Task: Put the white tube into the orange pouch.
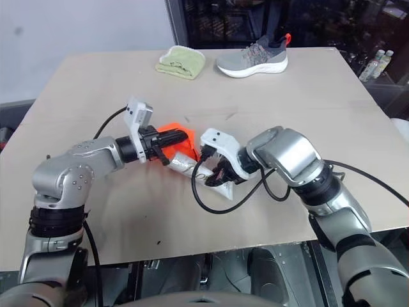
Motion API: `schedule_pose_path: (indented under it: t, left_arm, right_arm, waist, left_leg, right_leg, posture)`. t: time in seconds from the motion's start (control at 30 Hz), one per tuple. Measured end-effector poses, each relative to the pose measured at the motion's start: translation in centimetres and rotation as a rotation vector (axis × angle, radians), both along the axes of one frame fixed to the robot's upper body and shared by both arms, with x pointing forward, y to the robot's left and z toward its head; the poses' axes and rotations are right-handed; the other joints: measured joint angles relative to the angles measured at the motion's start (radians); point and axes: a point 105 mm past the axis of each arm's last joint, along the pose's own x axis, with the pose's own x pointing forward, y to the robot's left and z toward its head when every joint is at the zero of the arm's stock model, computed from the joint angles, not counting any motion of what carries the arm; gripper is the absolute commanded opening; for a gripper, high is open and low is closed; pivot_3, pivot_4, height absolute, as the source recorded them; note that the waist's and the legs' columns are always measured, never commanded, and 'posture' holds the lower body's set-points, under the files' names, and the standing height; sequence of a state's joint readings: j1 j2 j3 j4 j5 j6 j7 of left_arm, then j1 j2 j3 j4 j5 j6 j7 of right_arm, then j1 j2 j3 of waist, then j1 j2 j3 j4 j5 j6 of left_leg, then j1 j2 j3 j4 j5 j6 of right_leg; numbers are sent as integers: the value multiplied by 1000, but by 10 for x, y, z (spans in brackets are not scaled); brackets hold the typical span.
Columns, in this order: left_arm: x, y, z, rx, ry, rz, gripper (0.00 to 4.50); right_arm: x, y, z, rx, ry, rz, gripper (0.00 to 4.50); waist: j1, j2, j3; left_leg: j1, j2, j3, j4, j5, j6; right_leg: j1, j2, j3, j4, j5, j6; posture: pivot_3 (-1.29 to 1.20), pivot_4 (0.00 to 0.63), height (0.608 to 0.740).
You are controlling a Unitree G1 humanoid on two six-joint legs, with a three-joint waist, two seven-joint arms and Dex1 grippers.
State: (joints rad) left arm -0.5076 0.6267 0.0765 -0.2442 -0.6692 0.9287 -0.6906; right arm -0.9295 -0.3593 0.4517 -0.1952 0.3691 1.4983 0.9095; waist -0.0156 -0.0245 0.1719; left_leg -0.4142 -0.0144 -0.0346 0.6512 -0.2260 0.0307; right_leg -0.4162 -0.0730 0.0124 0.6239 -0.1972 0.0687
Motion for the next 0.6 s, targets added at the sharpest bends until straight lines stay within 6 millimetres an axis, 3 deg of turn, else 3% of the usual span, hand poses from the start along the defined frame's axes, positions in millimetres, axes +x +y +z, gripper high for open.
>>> schedule_pose_path:
  t: [0.13, 0.37, 0.6]
  left_arm:
    - [-10, 0, -1, 38, -4, -55, 0]
    - [-20, 0, -4, 87, -29, -94, 0]
    - [-35, -22, -18, 159, -83, -200, 0]
  right_arm:
    - [17, -5, -5, 41, 112, -138, 651]
    - [20, -11, -7, 41, 159, -180, 651]
    - [24, 16, -4, 46, 166, -169, 651]
  waist:
    - [2, 0, 0]
    - [-1, 0, 0]
    - [-3, 1, 0]
  left_leg:
    - [-1, 0, 0, -1, 0, 0]
    - [-1, 0, 1, -2, 0, 0]
    - [0, 0, 1, -2, 0, 0]
  right_leg:
    - [-1, 0, 0, 0, 0, 0]
    - [-2, 0, 1, 0, 0, 0]
    - [-2, 1, 1, 0, 0, 0]
  posture:
    - [0, 150, 740]
    - [0, 150, 740]
    - [0, 150, 740]
